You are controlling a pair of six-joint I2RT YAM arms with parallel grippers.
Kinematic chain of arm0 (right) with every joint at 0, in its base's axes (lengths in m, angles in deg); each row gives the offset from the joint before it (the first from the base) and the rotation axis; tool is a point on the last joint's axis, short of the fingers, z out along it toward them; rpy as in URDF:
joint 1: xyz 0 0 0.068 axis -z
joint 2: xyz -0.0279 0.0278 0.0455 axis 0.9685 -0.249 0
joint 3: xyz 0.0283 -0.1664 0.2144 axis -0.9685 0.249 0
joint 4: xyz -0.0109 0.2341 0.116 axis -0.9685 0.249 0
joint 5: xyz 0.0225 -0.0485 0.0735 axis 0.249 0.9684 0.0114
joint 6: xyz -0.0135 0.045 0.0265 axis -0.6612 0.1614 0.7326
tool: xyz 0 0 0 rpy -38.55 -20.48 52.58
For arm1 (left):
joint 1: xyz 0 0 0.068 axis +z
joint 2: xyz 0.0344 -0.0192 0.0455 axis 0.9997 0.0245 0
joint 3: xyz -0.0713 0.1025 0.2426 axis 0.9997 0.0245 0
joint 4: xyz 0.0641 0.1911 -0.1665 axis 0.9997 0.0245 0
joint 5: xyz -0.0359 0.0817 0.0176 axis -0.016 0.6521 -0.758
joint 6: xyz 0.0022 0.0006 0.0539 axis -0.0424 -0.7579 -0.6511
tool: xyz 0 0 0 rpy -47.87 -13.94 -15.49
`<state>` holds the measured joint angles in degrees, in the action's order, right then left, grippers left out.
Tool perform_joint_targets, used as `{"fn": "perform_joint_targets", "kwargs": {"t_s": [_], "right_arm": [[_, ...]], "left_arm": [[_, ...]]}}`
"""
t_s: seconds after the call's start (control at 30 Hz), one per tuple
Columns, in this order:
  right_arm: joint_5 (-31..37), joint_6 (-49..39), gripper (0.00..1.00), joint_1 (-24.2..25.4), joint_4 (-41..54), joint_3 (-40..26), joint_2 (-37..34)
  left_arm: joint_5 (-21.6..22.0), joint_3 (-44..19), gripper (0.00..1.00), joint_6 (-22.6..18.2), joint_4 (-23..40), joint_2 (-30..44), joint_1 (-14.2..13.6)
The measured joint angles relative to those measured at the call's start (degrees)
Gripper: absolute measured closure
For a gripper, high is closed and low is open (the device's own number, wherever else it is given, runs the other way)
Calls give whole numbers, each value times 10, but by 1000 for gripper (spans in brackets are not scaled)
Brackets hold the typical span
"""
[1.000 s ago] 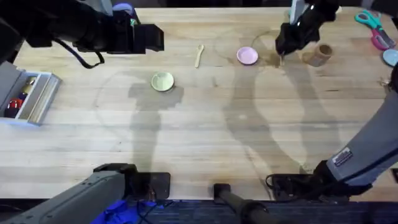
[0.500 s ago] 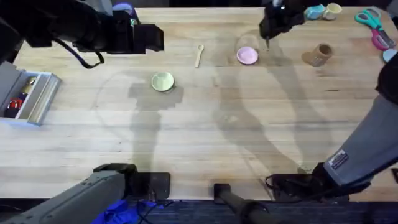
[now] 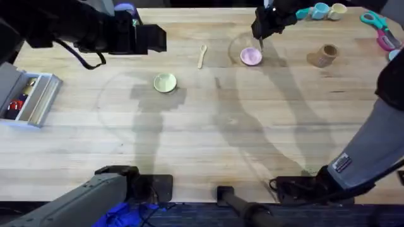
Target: Pick up a utensil and set it on the pink plate, then put the other utensil in the container.
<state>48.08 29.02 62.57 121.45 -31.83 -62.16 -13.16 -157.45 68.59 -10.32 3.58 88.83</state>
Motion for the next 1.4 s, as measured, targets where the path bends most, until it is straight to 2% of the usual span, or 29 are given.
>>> {"fn": "perform_joint_targets", "kwargs": {"t_s": [1.4], "right_arm": [[0, 1, 968, -18, 6, 0, -43]], "left_arm": [[0, 0, 8, 0, 0, 0, 0]]}}
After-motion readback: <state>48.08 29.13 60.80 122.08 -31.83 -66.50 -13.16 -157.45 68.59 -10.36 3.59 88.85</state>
